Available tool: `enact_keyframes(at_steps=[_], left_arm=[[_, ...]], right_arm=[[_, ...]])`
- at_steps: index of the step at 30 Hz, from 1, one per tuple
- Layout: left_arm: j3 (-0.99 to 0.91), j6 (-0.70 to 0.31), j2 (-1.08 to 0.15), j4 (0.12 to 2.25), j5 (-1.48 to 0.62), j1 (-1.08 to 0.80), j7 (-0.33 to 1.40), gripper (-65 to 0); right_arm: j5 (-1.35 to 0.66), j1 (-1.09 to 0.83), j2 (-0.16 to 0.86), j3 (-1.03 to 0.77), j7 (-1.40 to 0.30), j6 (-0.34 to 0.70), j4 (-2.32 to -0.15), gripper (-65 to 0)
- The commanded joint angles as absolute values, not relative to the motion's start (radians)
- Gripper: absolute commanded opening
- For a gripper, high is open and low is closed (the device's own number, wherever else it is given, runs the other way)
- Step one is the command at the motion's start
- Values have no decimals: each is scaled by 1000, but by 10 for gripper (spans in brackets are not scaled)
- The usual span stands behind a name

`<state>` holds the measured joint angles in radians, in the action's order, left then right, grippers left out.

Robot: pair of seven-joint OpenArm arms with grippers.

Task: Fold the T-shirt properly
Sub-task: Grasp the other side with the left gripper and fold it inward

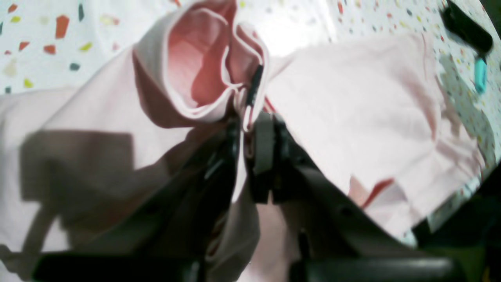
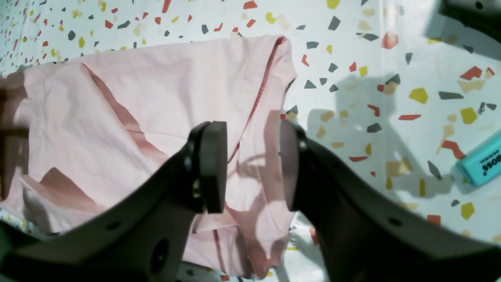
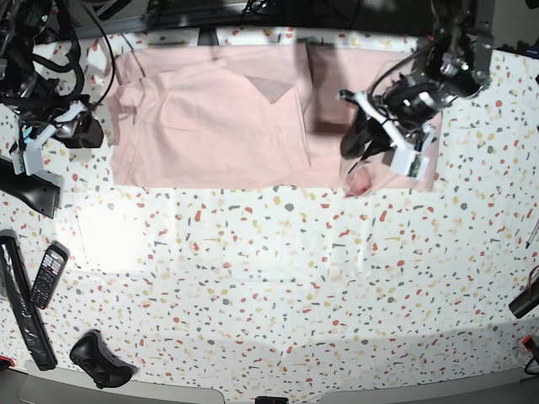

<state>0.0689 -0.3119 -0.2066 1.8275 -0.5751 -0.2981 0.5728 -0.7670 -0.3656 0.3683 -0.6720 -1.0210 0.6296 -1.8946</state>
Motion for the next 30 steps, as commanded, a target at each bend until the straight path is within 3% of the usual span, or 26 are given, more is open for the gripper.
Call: enact_keyframes(at_steps=[1, 10, 13, 14, 17, 23, 30], left_arm=[[78, -315, -195, 1845, -578, -283, 550, -650], [130, -307, -162, 1845, -550, -263, 593, -650], [141, -337, -161, 1845, -550, -259, 613, -425], [141, -374, -161, 1845, -551, -257, 613, -394], [138, -444, -163, 1848, -569, -244, 614, -392], [137, -445, -236, 1922, -538, -224, 629, -392], [137, -283, -333, 1918, -370, -277, 651, -392]], right_arm=[[-789, -361, 384, -678, -1002, 636, -1912, -435], [-789, -361, 385, -678, -1003, 636, -1912, -435], [-789, -360, 385, -678, -1003, 636, -1912, -435], [-789, -361, 385, -678, -1003, 636, -1912, -435], [-789, -360, 385, -678, -1003, 636, -1912, -435], [-789, -361, 385, -678, -1030, 636, -1912, -435], [-789, -360, 385, -678, -1040, 636, -1912, -435]])
